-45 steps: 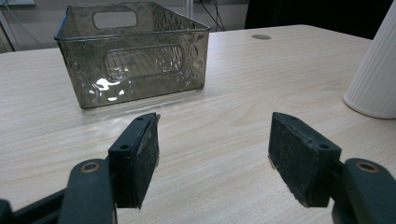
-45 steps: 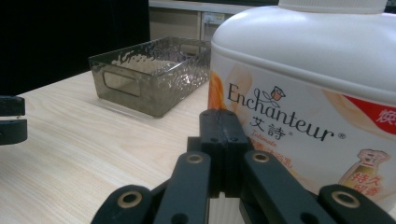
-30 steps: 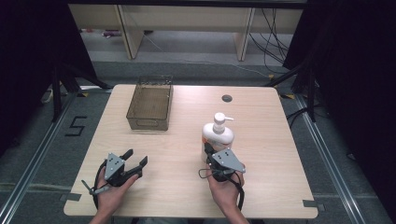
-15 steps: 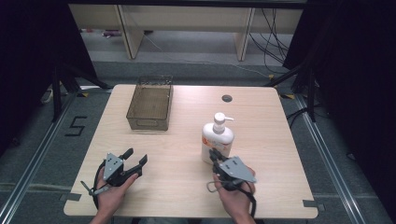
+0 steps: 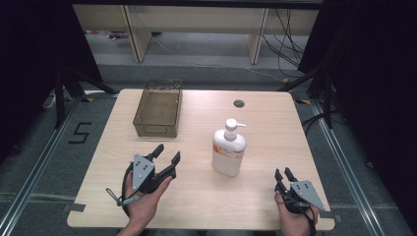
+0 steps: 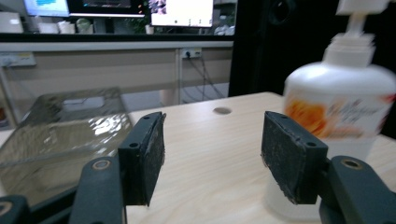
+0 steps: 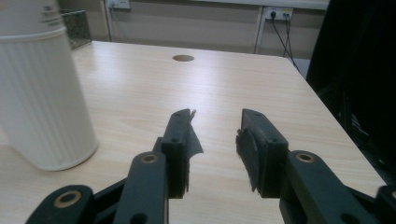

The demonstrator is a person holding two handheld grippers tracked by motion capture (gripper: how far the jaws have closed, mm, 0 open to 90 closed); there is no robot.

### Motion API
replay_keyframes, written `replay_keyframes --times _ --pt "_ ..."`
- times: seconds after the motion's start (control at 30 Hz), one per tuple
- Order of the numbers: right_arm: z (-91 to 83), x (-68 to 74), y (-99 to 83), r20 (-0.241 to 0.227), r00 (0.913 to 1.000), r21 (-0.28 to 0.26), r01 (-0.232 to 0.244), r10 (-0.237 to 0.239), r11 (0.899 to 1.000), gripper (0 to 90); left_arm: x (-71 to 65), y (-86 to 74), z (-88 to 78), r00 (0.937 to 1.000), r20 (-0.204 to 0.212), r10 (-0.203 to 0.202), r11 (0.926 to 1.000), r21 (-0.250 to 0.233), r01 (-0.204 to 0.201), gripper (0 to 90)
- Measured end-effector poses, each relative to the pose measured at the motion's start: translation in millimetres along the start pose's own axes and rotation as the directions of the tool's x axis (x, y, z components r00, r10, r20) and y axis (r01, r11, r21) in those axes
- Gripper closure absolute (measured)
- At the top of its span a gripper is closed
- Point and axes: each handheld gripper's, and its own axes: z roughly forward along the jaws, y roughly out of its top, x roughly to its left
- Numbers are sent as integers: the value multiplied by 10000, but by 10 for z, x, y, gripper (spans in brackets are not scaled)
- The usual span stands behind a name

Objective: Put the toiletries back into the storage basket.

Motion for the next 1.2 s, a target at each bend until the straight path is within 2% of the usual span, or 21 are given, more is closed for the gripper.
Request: replay_keyframes --times 0.03,0.17,0.2,0.23,0.3,0.33,0.4,0.43,0.5,0.57,0.6,0.63,0.73,0.77,0.9,0.93,0.97,1.03,1.07,1.13,1.2 --pt "8 -11 3 200 9997 11 -124 124 9999 639 -53 39 39 9999 117 14 10000 -14 -14 388" --pt "66 -62 -16 331 9992 44 -217 215 9998 630 -250 158 200 9982 579 179 9998 59 -182 389" --pt "79 -87 -16 405 9992 -29 47 -45 10000 629 -300 180 236 9973 704 226 9997 58 -230 389" --pt "81 -95 -16 426 9991 -98 39 -35 9999 627 -350 197 272 9964 797 281 9996 77 -288 389" --pt "84 -101 -13 446 9990 -43 -12 13 10000 625 -453 222 348 9954 904 330 9993 167 -346 391" --pt "111 -107 -20 424 9991 -224 6 4 9997 625 -487 231 371 9950 958 282 9993 205 -303 393" --pt "103 -82 -18 459 9983 49 -354 351 9994 624 -569 267 420 9936 1090 290 9993 186 -312 394" --pt "111 -83 -27 521 9985 11 -157 156 9999 624 -611 290 442 9928 1158 293 9994 143 -312 395" --pt "129 -84 -31 392 9991 -102 -136 139 9999 624 -683 333 496 9912 1297 275 9995 104 -291 395" --pt "123 -79 -37 528 9985 12 -117 116 9999 625 -745 356 561 9910 1338 106 9999 81 -118 398" --pt "118 -69 -37 560 9982 49 -216 213 9998 624 -772 363 593 9905 1371 138 9998 89 -152 398" --pt "113 -78 -31 547 9985 111 -55 48 9999 624 -804 373 629 9904 1372 191 9998 64 -202 398" --pt "127 -101 -35 607 9979 -76 225 -220 9997 623 -852 416 696 9900 1401 162 9998 42 -169 399" --pt "129 -88 -45 439 9990 74 -54 50 10000 623 -871 435 718 9898 1413 172 9998 17 -177 401" --pt "135 -70 -56 500 9985 87 -214 210 9997 622 -922 503 824 9894 1424 275 9996 -68 -269 407" --pt "126 -50 -54 545 9978 194 -384 373 9991 620 -930 510 849 9899 1404 215 9998 -50 -210 410" --pt "141 -73 -57 441 9990 80 -55 51 10000 620 -933 516 866 9901 1387 216 9998 -49 -212 412" --pt "134 -54 -60 521 9984 171 -243 234 9996 619 -950 527 902 9907 1355 149 9999 -40 -145 416" --pt "142 -70 -57 435 9990 77 -57 54 10000 618 -956 530 912 9908 1347 133 9999 -26 -131 419" --pt "148 -64 -59 327 9994 136 -117 113 9998 617 -967 534 940 9909 1338 111 9999 -20 -110 422" --pt "162 -66 -62 342 9994 7 31 -31 10000 616 -972 534 964 9910 1335 89 10000 7 -91 429"
